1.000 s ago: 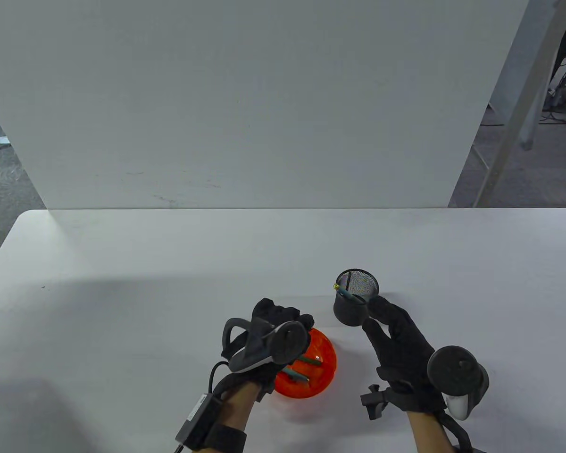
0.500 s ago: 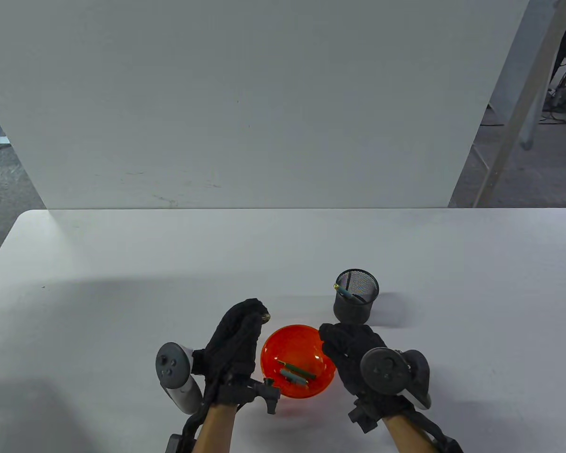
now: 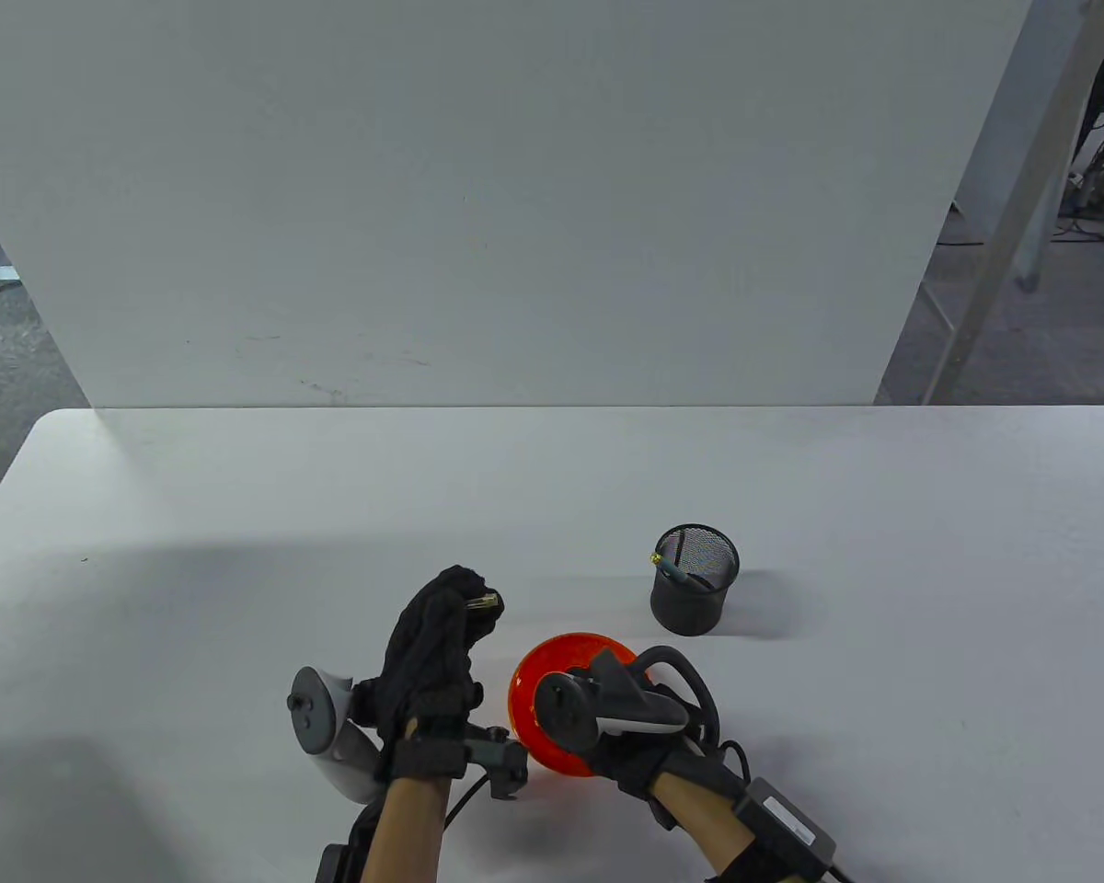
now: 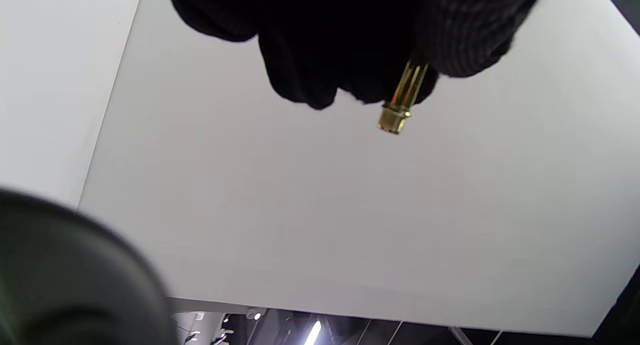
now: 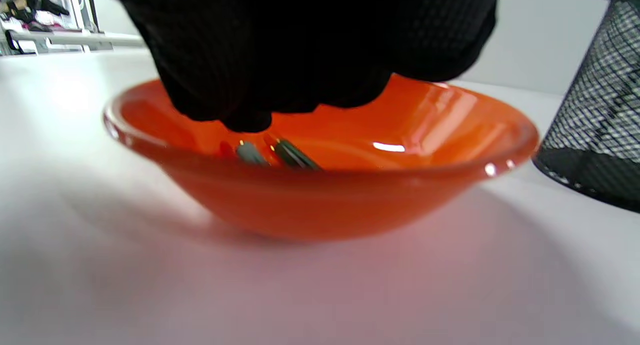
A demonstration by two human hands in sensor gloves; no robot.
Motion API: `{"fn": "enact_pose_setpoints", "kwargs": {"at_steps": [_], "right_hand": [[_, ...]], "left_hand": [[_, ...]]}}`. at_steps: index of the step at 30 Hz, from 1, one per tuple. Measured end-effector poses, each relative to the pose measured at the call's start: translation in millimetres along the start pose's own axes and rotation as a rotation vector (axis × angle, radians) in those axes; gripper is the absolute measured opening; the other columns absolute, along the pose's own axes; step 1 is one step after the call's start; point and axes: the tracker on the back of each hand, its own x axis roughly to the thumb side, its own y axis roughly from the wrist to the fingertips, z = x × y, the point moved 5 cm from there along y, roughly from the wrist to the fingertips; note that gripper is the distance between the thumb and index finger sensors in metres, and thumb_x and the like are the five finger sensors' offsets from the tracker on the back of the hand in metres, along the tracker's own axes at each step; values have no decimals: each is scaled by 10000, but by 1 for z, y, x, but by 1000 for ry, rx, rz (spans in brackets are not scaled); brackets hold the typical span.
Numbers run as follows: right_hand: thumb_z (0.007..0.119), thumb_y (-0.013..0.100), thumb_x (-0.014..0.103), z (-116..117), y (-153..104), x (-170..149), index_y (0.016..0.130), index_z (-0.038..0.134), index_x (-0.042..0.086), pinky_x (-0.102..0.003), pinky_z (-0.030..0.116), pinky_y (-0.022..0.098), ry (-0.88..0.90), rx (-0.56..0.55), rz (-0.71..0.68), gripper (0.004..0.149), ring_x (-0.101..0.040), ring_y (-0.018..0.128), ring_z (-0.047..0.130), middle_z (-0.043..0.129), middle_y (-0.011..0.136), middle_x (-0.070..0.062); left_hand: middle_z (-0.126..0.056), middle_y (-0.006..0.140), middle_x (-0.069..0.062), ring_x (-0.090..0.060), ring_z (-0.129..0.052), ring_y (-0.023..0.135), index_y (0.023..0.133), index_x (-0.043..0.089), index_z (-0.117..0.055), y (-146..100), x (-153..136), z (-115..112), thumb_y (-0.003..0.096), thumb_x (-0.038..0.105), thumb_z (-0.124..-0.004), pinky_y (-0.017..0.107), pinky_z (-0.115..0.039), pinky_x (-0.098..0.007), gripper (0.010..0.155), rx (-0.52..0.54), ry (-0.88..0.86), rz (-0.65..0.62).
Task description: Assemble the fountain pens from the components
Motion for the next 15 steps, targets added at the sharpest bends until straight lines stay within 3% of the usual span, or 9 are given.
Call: {"fn": "enact_pose_setpoints", "kwargs": {"at_steps": [15], "right_hand": [[815, 560, 392, 11, 3, 7, 919, 819, 246, -494, 775, 573, -139, 11, 15, 388, -294, 751, 843, 839, 847, -44]], "left_hand": [[-856, 936, 35, -229, -926, 819, 954, 334, -824, 1, -4, 6, 601, 525, -732, 692, -684, -536, 412, 9, -12, -3]]}}
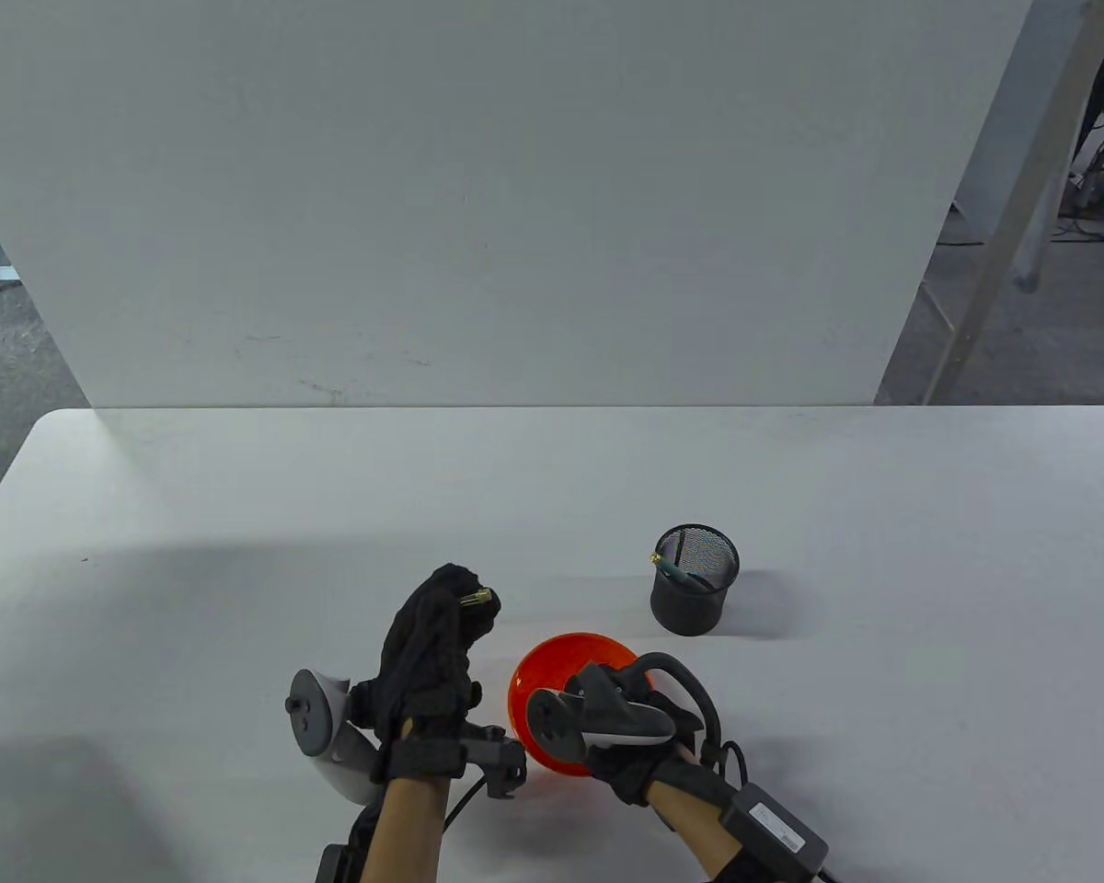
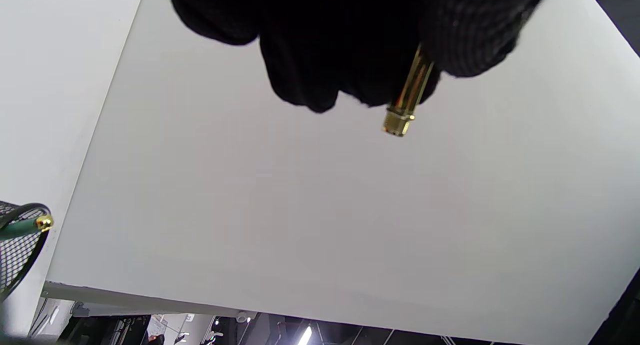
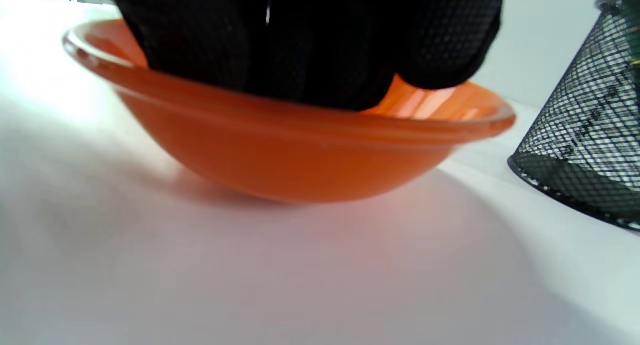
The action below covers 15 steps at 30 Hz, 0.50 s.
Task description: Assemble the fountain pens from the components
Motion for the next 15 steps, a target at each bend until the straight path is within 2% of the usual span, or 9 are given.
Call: {"fn": "enact_pose_setpoints", "kwargs": {"at_steps": [6, 9, 10, 15], "right_hand": [[816, 558, 399, 1, 3, 6, 922, 820, 191, -506, 775, 573, -72, 8, 5, 419, -302, 737, 854, 859, 829, -49], [810, 559, 399, 7, 6, 12, 921, 831, 180, -519, 769, 583, -117, 57, 6, 423, -302, 724, 864, 874, 818, -50], [818, 555, 396, 6, 8, 14, 910, 847, 173, -525, 768, 580, -119, 35, 2, 420, -304, 719, 868, 884, 809, -57], [843, 545, 392, 4, 10, 7, 902, 849, 163, -558, 737, 612, -56, 83, 35, 424, -321, 721, 866, 893, 799, -34]], "left_hand": [[-856, 935, 35, -228, -926, 819, 953, 337, -823, 0, -1, 0, 601, 527, -729, 694, -682, -536, 411, -14, -20, -1], [-859, 932, 34, -229, -928, 816, 952, 333, -825, 0, -2, -2, 599, 528, -730, 691, -684, -538, 414, -23, -14, -3], [-860, 931, 33, -229, -928, 815, 951, 335, -825, 0, -2, -1, 599, 525, -732, 691, -684, -538, 411, -25, -11, -4], [-858, 932, 33, -229, -927, 816, 952, 333, -824, 1, -2, 0, 600, 527, -729, 691, -683, -537, 413, -26, 5, -4]]}}
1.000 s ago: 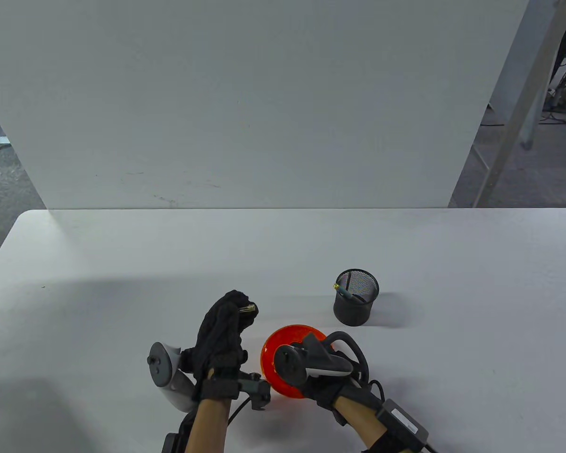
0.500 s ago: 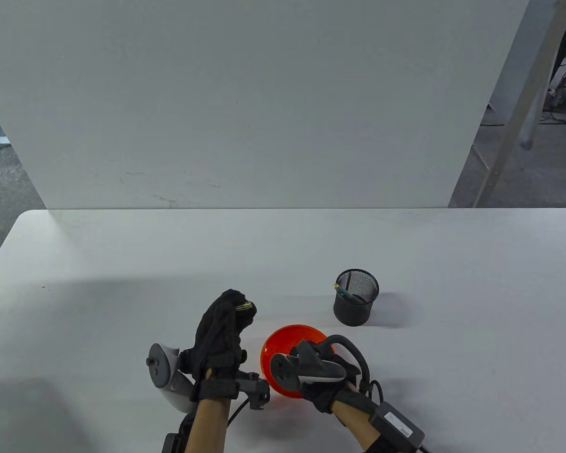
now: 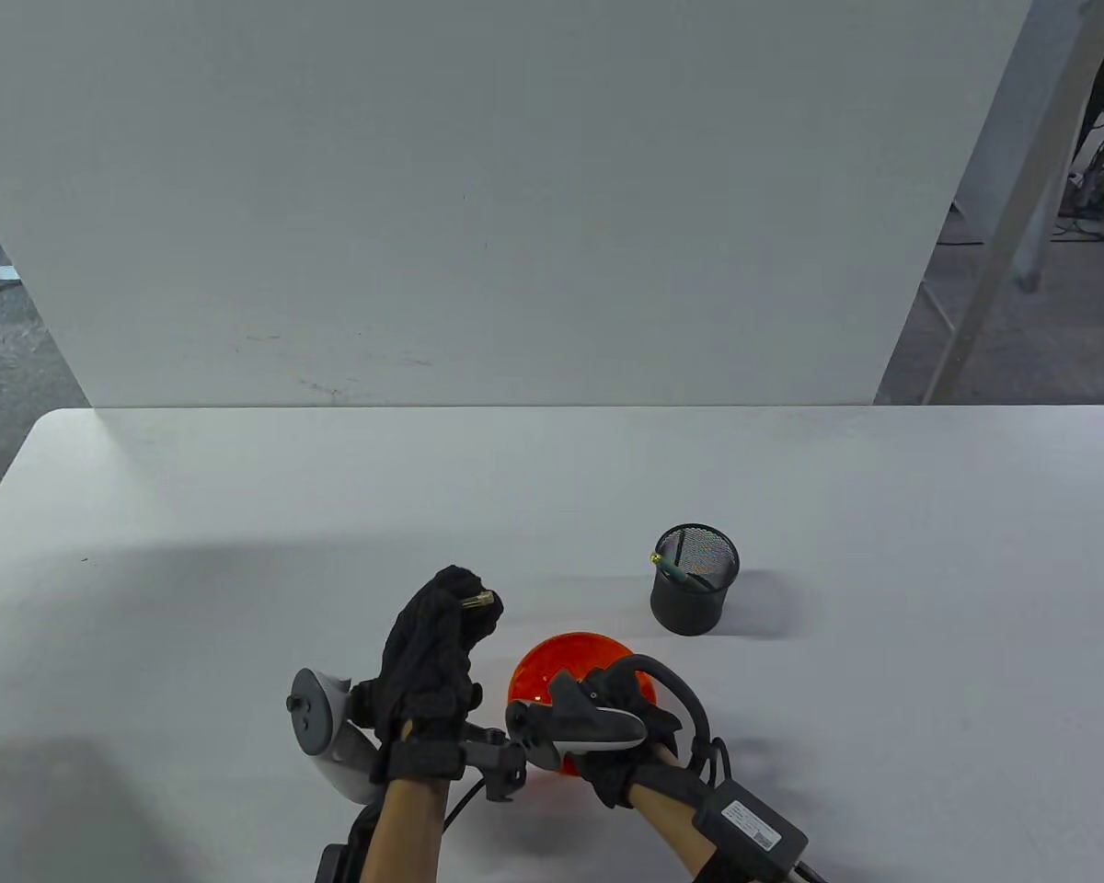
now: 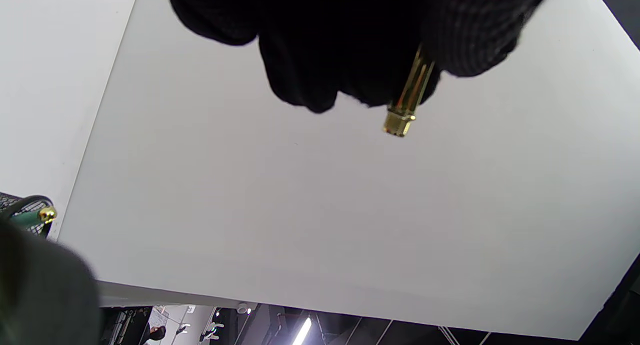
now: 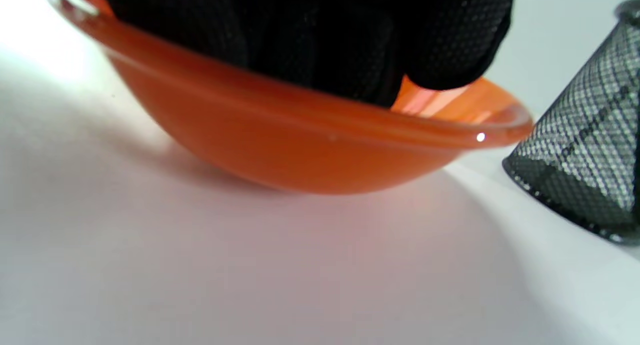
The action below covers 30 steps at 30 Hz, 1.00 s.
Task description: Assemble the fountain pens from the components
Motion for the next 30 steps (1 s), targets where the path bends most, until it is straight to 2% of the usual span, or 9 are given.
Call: {"fn": "enact_pose_setpoints", "kwargs": {"at_steps": [3, 13, 19, 23, 24, 26, 28, 30], "right_hand": [[864, 539, 387, -2, 4, -6, 891, 854, 145, -593, 701, 636, 63, 40, 28, 427, -341, 713, 859, 901, 783, -36], [835, 561, 394, 0, 10, 0, 908, 809, 75, -643, 621, 680, 41, 97, 9, 473, -389, 723, 803, 866, 780, -78], [814, 556, 431, -3, 10, -6, 911, 810, 98, -689, 564, 701, 75, 127, 25, 487, -405, 760, 773, 853, 786, -56], [795, 544, 448, -17, 0, -10, 906, 808, 151, -686, 559, 701, 104, 42, -5, 468, -343, 772, 786, 828, 799, -67], [786, 545, 454, -23, -4, -12, 906, 797, 163, -666, 577, 697, 100, 20, -7, 464, -331, 765, 788, 820, 801, -72], [771, 539, 468, -45, -21, -20, 897, 781, 183, -595, 654, 658, 138, -97, -13, 458, -307, 712, 805, 815, 782, -63], [757, 535, 473, -60, -35, -31, 885, 770, 188, -494, 769, 529, 212, -178, -15, 452, -252, 590, 842, 811, 751, -61], [753, 529, 456, -76, -53, -48, 869, 767, 175, -386, 857, 369, 363, -300, -27, 441, -155, 445, 878, 811, 721, -72]], "left_hand": [[-858, 931, 34, -228, -927, 815, 953, 330, -823, 0, -2, 5, 601, 528, -726, 691, -684, -536, 415, 22, -14, 5], [-860, 930, 32, -228, -928, 813, 954, 330, -822, 0, -10, 6, 602, 528, -726, 689, -685, -537, 415, 21, -18, 33], [-864, 926, 31, -228, -932, 808, 952, 330, -825, -1, -11, 4, 601, 529, -726, 687, -688, -536, 416, 14, -1, 33], [-861, 929, 35, -219, -935, 803, 959, 336, -816, 1, -11, 4, 606, 535, -718, 689, -697, -514, 417, 5, -19, 34], [-865, 925, 35, -213, -948, 781, 959, 339, -816, 1, -10, 5, 607, 539, -716, 667, -726, -490, 417, 10, -24, 33], [-890, 900, 29, -185, -995, 704, 953, 333, -824, -1, -9, 6, 605, 543, -717, 588, -800, -438, 421, 33, -50, 29], [-910, 882, 18, -166, -1025, 643, 950, 325, -830, -2, -7, 5, 603, 537, -723, 531, -838, -413, 421, 26, -64, 24], [-921, 874, 12, -165, -1033, 633, 948, 323, -833, -2, -5, 4, 602, 532, -727, 521, -845, -413, 418, 8, -52, 22]]}}
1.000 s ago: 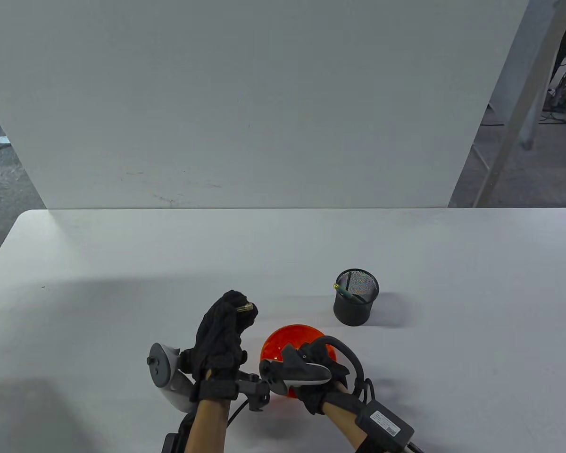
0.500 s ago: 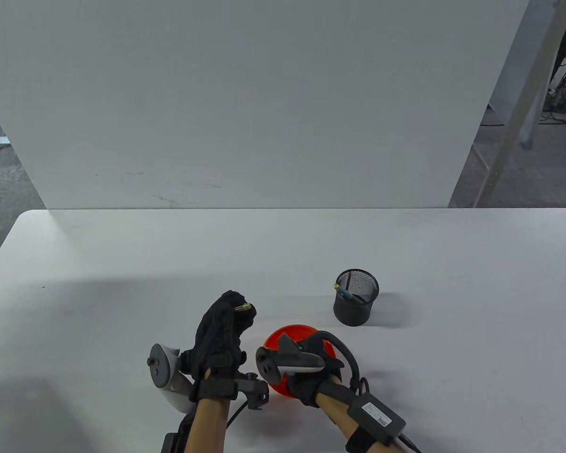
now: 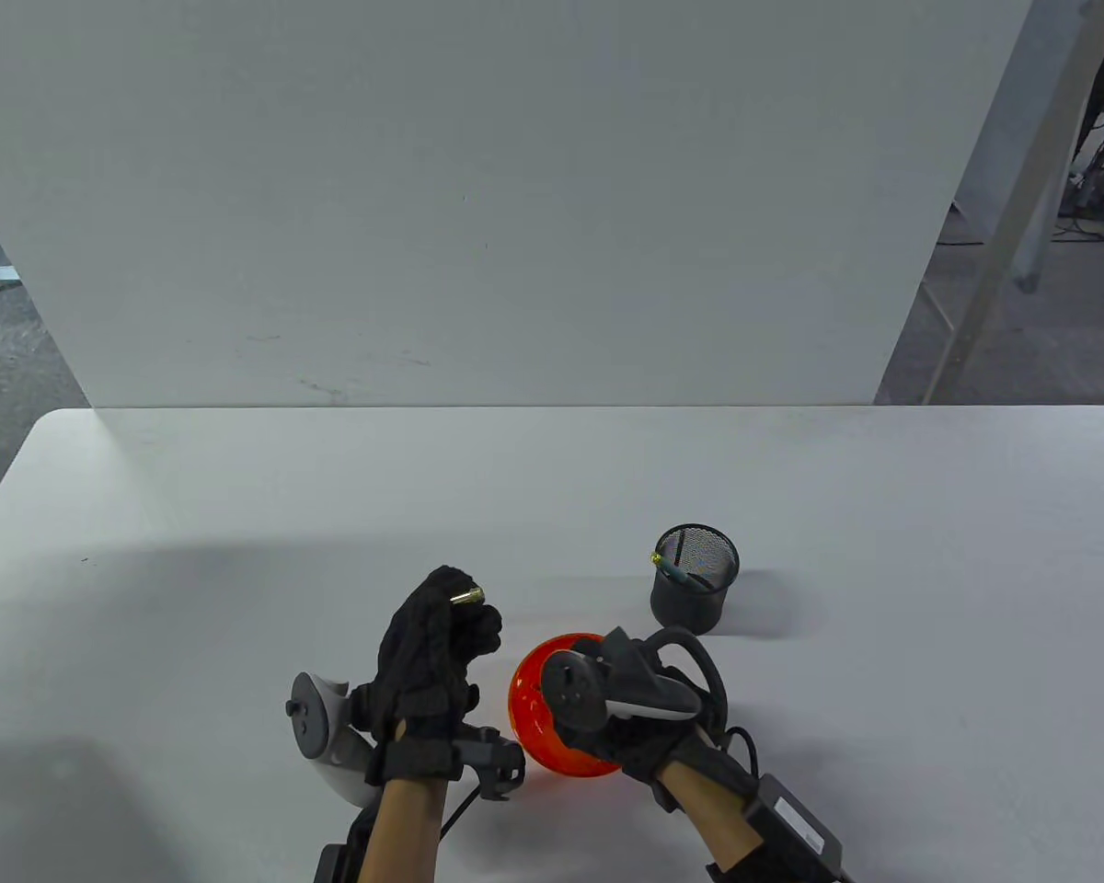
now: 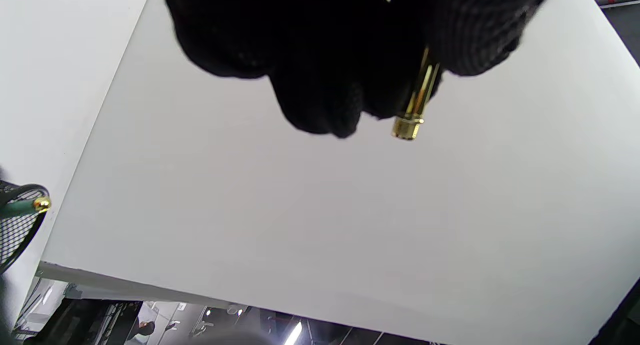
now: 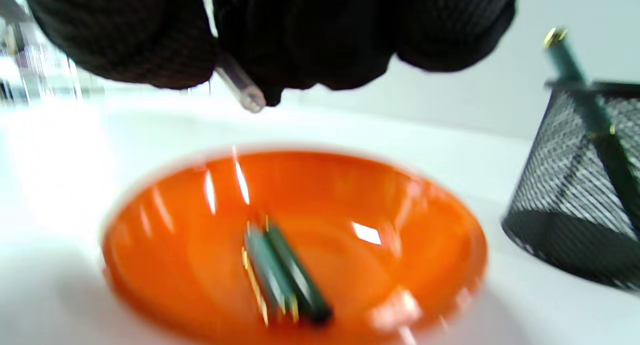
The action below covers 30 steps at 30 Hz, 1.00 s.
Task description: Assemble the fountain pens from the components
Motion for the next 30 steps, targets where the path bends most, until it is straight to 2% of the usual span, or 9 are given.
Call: {"fn": "enact_pose_setpoints", "kwargs": {"at_steps": [2, 3, 6, 8, 10, 13, 20, 25, 30], "right_hand": [[756, 532, 437, -27, -21, -13, 869, 766, 169, -352, 891, 334, 274, -153, -30, 431, -126, 423, 901, 815, 718, -76], [755, 539, 427, -33, -28, -18, 879, 754, 171, -362, 904, 369, 377, -191, -45, 426, -134, 465, 916, 807, 739, -80], [775, 542, 407, -51, -56, -38, 891, 738, 185, -387, 921, 434, 797, -432, -90, 415, -155, 540, 944, 797, 784, -78], [796, 546, 401, -47, -65, -52, 889, 738, 199, -394, 933, 463, 1049, -507, -95, 402, -164, 578, 961, 798, 804, -73], [812, 549, 387, -34, -65, -62, 877, 730, 220, -407, 933, 500, 1333, -505, -135, 377, -176, 621, 963, 786, 826, -69], [837, 557, 364, -12, -64, -74, 848, 737, 237, -426, 934, 529, 1612, -495, -126, 333, -199, 661, 973, 786, 844, -73], [820, 581, 395, 4, -62, -71, 865, 732, 314, -465, 862, 586, 1871, -474, -132, 309, -239, 764, 951, 797, 894, -51], [804, 589, 414, 11, -60, -65, 882, 719, 342, -569, 738, 665, 1886, -413, -138, 314, -324, 907, 845, 799, 917, -43], [796, 590, 419, 13, -59, -62, 892, 709, 341, -543, 748, 657, 1892, -409, -133, 324, -310, 912, 831, 791, 923, -35]], "left_hand": [[-932, 865, 11, -165, -1039, 627, 941, 321, -840, -1, 1, -2, 598, 530, -733, 518, -849, -415, 416, -4, 29, -10], [-934, 864, 11, -166, -1040, 627, 940, 319, -843, -1, 1, -3, 597, 529, -736, 519, -849, -417, 416, -8, 35, -8], [-940, 863, 3, -177, -1041, 636, 938, 312, -847, -3, -6, -13, 593, 521, -746, 526, -846, -429, 416, -50, 28, 20], [-947, 859, -1, -183, -1044, 636, 938, 305, -850, -5, -8, -23, 592, 516, -752, 526, -847, -434, 417, -100, 66, 30], [-958, 848, -8, -187, -1051, 624, 934, 298, -855, -7, -8, -31, 590, 510, -756, 518, -849, -437, 416, -136, 109, 27], [-966, 842, -6, -183, -1057, 620, 932, 298, -857, -10, -8, -43, 589, 511, -755, 515, -855, -433, 416, -173, 129, 25], [-971, 845, -17, -193, -1059, 628, 934, 273, -855, -16, -17, -63, 589, 490, -768, 520, -854, -440, 417, -270, 134, 73], [-971, 852, -21, -196, -1060, 638, 939, 253, -848, -18, -22, -67, 593, 477, -768, 526, -852, -442, 420, -277, 90, 104], [-973, 850, -15, -194, -1061, 638, 936, 254, -851, -18, -21, -68, 591, 480, -769, 528, -852, -441, 421, -285, 89, 103]]}}
